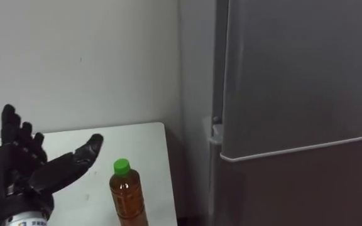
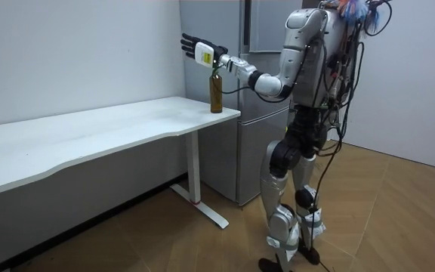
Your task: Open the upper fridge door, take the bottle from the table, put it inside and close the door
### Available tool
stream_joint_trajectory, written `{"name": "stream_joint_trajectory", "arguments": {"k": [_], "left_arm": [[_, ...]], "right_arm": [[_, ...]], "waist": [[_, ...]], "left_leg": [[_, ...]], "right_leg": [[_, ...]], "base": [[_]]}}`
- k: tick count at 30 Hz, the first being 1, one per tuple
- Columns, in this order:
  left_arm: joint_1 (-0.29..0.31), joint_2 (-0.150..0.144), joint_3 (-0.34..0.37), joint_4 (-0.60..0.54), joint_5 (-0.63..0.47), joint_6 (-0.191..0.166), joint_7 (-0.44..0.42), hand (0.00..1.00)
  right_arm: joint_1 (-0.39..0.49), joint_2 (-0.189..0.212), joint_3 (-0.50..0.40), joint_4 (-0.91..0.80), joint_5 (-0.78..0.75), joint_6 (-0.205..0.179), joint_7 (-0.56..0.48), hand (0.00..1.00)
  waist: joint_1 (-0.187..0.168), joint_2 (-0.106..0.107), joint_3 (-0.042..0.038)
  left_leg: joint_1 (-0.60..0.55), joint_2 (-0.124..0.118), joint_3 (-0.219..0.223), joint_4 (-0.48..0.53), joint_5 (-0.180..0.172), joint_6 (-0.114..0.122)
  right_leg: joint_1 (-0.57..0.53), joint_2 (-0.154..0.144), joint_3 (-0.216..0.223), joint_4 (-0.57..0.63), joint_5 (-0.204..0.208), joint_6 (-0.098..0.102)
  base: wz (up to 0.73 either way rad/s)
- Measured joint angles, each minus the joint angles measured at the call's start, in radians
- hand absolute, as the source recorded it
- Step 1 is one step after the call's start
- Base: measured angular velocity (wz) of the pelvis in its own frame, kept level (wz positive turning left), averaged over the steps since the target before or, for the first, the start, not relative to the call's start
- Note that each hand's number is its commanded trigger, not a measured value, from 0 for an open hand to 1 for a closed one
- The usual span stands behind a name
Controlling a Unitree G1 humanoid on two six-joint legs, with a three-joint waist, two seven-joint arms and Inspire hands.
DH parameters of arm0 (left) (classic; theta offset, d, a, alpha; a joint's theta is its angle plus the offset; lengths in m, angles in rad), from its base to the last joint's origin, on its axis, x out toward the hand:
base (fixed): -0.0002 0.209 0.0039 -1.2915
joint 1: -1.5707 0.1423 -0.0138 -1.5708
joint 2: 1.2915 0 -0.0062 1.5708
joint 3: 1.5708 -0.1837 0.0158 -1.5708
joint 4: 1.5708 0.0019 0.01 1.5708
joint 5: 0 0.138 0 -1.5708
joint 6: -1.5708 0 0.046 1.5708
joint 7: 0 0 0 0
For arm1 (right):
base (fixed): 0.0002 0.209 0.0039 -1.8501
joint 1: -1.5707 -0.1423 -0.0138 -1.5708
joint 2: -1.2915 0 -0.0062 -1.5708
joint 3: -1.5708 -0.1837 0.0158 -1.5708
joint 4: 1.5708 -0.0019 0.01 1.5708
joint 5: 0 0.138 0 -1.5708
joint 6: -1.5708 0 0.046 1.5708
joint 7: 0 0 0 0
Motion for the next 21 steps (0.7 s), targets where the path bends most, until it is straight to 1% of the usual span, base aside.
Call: {"name": "stream_joint_trajectory", "arguments": {"k": [1, 2, 3, 5, 6, 8, 9, 10, 12, 14, 16, 19, 21], "left_arm": [[-0.007, -0.003, 0.0, 0.0, 0.0, 0.004, -0.02, 0.0], [-0.009, -0.006, 0.0, 0.0, 0.0, 0.004, -0.034, 0.0], [-0.01, -0.009, 0.0, 0.0, 0.0, 0.005, -0.043, 0.0], [-0.01, -0.022, -0.009, 0.0, 0.0, 0.009, -0.072, 0.0], [-0.01, -0.024, -0.011, 0.0, 0.0, 0.012, -0.079, 0.0], [-0.011, -0.026, -0.025, -0.001, -0.001, 0.031, -0.11, 0.0], [-0.012, -0.027, -0.027, -0.001, -0.001, 0.034, -0.117, 0.0], [-0.018, -0.029, -0.031, -0.001, -0.003, 0.043, -0.127, 0.0], [-0.029, -0.032, -0.032, -0.001, -0.021, 0.048, -0.14, 0.0], [-0.067, -0.033, -0.039, -0.001, -0.031, 0.06, -0.162, 0.0], [-0.096, -0.036, -0.047, -0.003, -0.037, 0.065, -0.184, 0.0], [-0.102, -0.04, -0.073, -0.039, -0.069, 0.068, -0.21, 0.0], [-0.102, -0.041, -0.092, -0.05, -0.1, 0.071, -0.241, 0.0]], "right_arm": [[-0.001, 0.0, 0.0, 0.0, -0.003, 0.0, 0.001, 0.0], [-0.003, 0.0, 0.0, 0.0, -0.004, 0.0, 0.003, 0.0], [-0.004, 0.0, 0.0, 0.0, -0.004, 0.0, 0.004, 0.0], [-0.005, 0.0, -0.001, 0.002, -0.004, 0.0, 0.01, 0.0], [-0.006, 0.0, -0.001, 0.003, -0.004, 0.0, 0.011, 0.0], [-0.014, 0.0, -0.001, 0.014, -0.001, 0.0, 0.011, 0.0], [-0.016, 0.0, 0.0, 0.014, -0.001, 0.001, 0.011, 0.0], [-0.019, 0.0, 0.0, 0.015, -0.001, 0.002, 0.011, 0.0], [-0.024, 0.0, 0.0, 0.018, -0.003, 0.01, 0.012, 0.0], [-0.037, -0.001, 0.0, 0.029, -0.003, 0.02, 0.018, 0.0], [-0.041, -0.001, 0.0, 0.037, -0.003, 0.022, 0.02, 0.0], [-0.041, -0.001, 0.009, 0.035, 0.001, 0.022, 0.021, 0.0], [-0.041, -0.001, 0.011, 0.034, 0.002, 0.022, 0.021, 0.0]], "waist": [[-0.008, -0.002, 0.0013], [-0.015, -0.003, 0.0005], [-0.016, 0.0, -0.0011], [-0.021, -0.003, -0.0002], [-0.021, -0.003, -0.0002], [-0.025, -0.001, -0.0015], [-0.027, -0.001, -0.0016], [-0.033, -0.001, -0.0016], [-0.041, -0.001, -0.0018], [-0.045, -0.001, -0.0016], [-0.045, 0.0, -0.0023], [-0.045, 0.003, -0.0042], [-0.044, 0.005, -0.0055]], "left_leg": [[-0.001, 0.0, 0.001, 0.002, 0.0, 0.0], [-0.001, 0.0, 0.001, 0.004, 0.0, 0.0], [-0.001, 0.0, 0.001, 0.005, 0.0, 0.0], [-0.001, -0.001, 0.002, 0.008, 0.0, 0.0], [-0.001, -0.001, 0.002, 0.009, 0.0, 0.0], [-0.009, -0.001, 0.001, 0.012, 0.0, 0.0], [-0.011, -0.001, 0.001, 0.012, 0.0, 0.0], [-0.012, -0.001, 0.0, 0.012, 0.0, 0.0], [-0.011, -0.001, 0.002, 0.012, 0.0, 0.0], [-0.011, 0.0, 0.007, 0.012, 0.0, 0.0], [-0.011, 0.0, 0.01, 0.012, 0.0, 0.0], [-0.011, 0.0, 0.015, 0.012, 0.0, 0.0], [-0.009, 0.002, 0.02, 0.012, 0.0, 0.0]], "right_leg": [[0.0, 0.0, 0.002, 0.0, 0.0, 0.0], [0.0, 0.0, 0.002, 0.0, 0.0, 0.0], [0.0, 0.0, 0.004, -0.001, 0.0, 0.0], [0.0, 0.0, 0.011, 0.0, 0.0, 0.0], [0.0, 0.0, 0.012, 0.0, 0.0, 0.0], [-0.004, 0.0, 0.012, -0.001, 0.0, 0.0], [-0.006, 0.0, 0.012, 0.0, 0.0, 0.0], [-0.008, 0.0, 0.012, 0.0, 0.001, -0.001], [-0.008, 0.0, 0.013, 0.001, 0.001, -0.001], [-0.01, 0.0, 0.016, 0.001, 0.001, -0.001], [-0.012, 0.0, 0.017, 0.0, 0.001, -0.001], [-0.015, 0.0, 0.018, 0.002, 0.001, -0.001], [-0.014, 0.0, 0.019, 0.005, 0.001, -0.001]], "base": [[0.0], [0.0], [-0.04], [-0.06], [-0.03], [0.0], [0.04], [0.03], [0.0], [-0.04], [-0.05], [-0.05], [-0.04]]}}
